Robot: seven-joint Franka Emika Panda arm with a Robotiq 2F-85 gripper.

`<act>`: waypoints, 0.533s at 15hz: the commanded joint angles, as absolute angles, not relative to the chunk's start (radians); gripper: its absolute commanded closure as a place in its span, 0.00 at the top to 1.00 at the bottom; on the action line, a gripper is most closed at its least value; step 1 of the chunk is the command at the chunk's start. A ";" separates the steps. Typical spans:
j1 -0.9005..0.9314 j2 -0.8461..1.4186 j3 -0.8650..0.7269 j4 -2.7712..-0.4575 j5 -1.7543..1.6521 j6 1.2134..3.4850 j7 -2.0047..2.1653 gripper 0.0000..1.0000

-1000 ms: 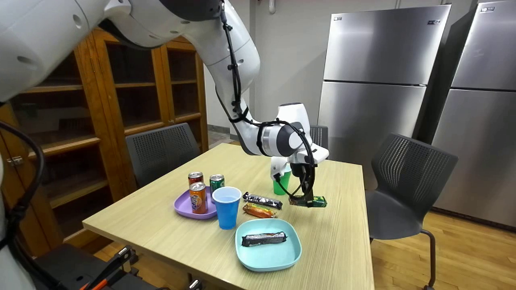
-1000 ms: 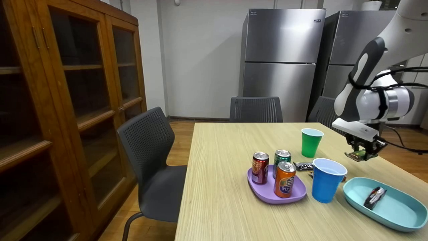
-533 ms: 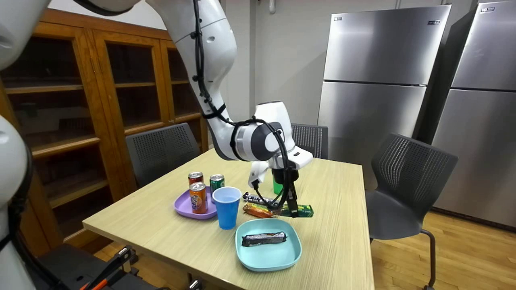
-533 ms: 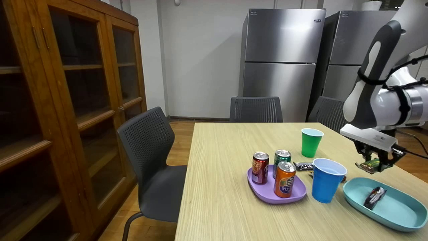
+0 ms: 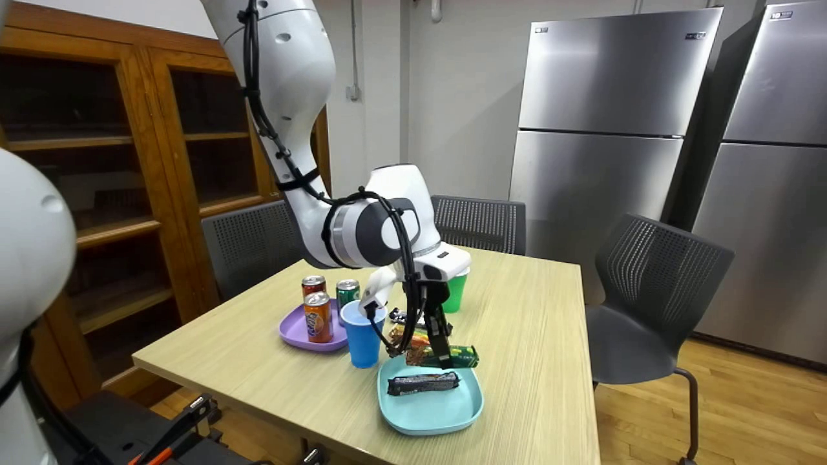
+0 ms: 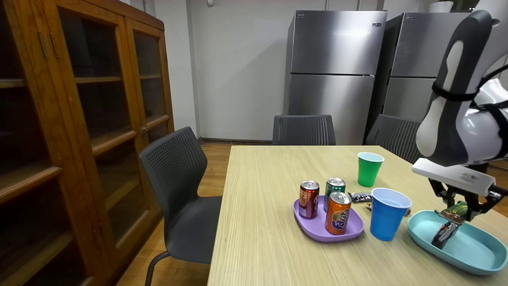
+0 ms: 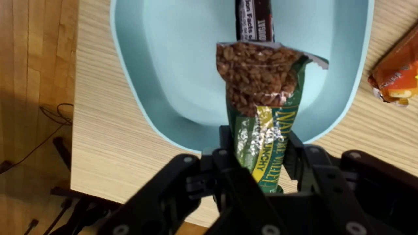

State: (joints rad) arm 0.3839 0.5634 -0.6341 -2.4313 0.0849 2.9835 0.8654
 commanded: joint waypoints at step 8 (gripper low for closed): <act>0.493 0.551 -0.690 -2.480 0.087 2.986 0.887 0.13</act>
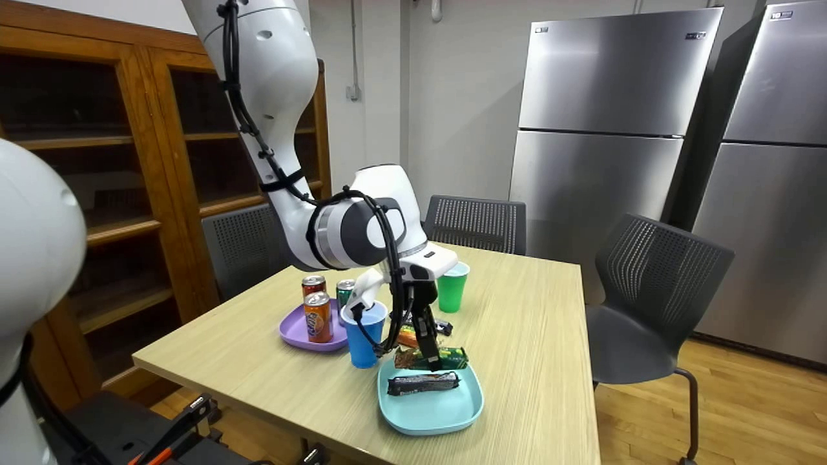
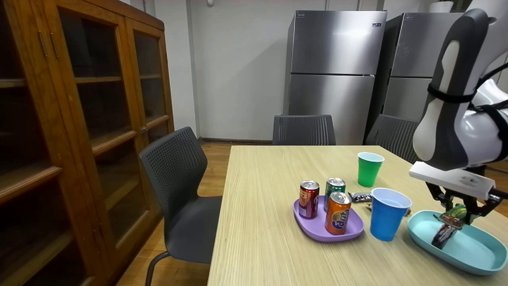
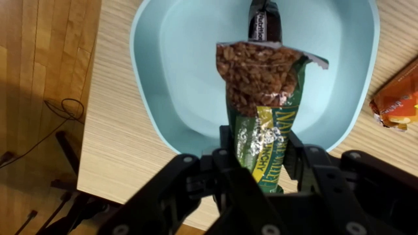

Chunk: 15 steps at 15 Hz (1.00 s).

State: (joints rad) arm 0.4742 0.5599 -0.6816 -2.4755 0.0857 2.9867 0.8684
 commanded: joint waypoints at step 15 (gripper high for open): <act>0.457 0.624 -0.638 -2.379 0.088 2.956 0.869 0.13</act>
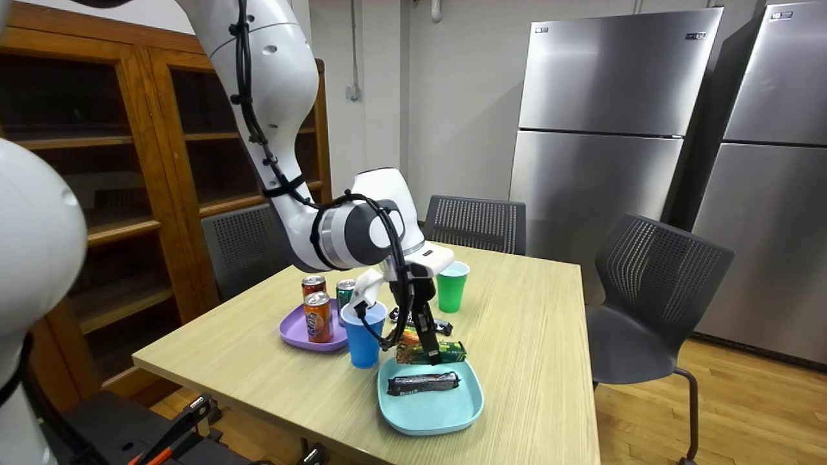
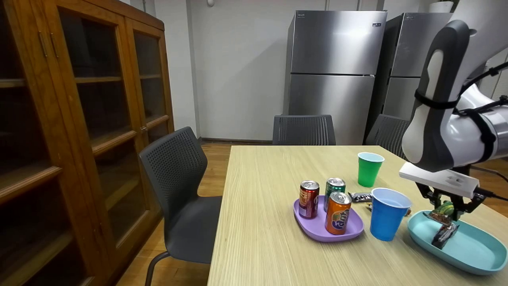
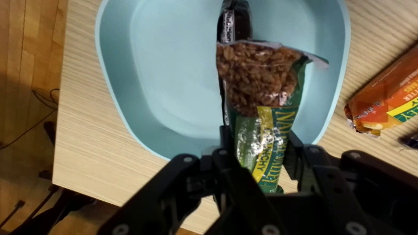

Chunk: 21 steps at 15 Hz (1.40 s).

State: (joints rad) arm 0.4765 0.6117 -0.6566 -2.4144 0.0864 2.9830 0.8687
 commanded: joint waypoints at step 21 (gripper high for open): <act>0.438 0.507 -0.620 -2.342 0.040 2.926 0.777 1.00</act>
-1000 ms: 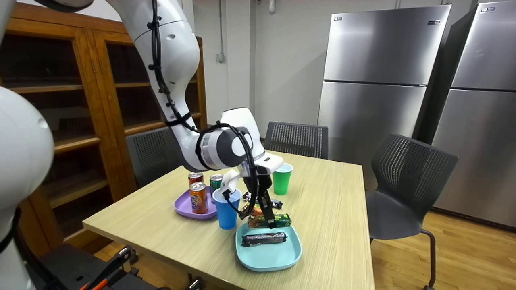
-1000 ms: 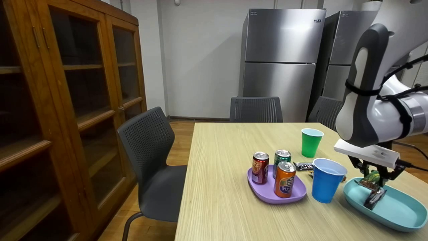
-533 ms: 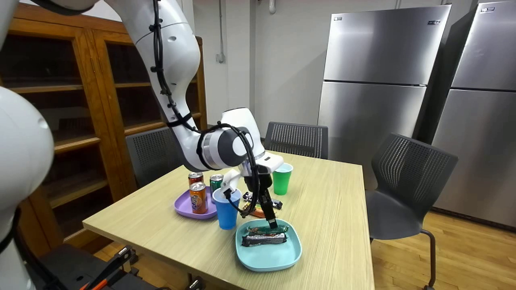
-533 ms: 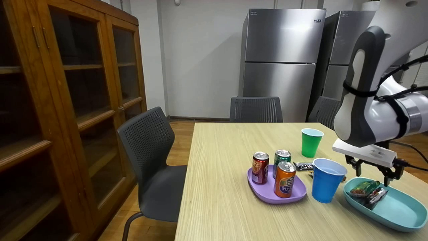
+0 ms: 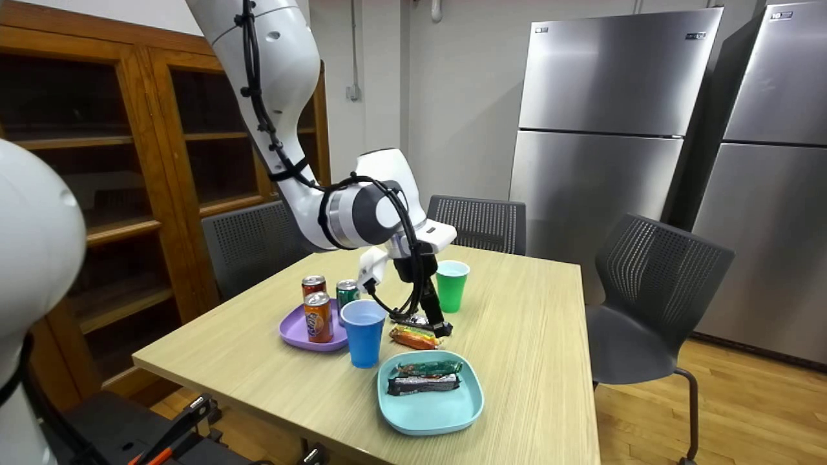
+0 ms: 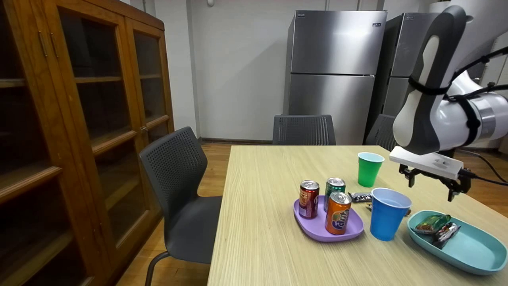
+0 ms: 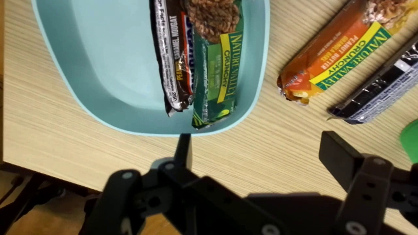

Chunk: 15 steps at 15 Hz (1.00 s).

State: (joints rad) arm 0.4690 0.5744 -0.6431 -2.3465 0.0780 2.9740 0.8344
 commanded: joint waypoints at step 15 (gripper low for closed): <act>0.316 0.562 -0.466 -2.303 0.073 2.960 0.786 1.00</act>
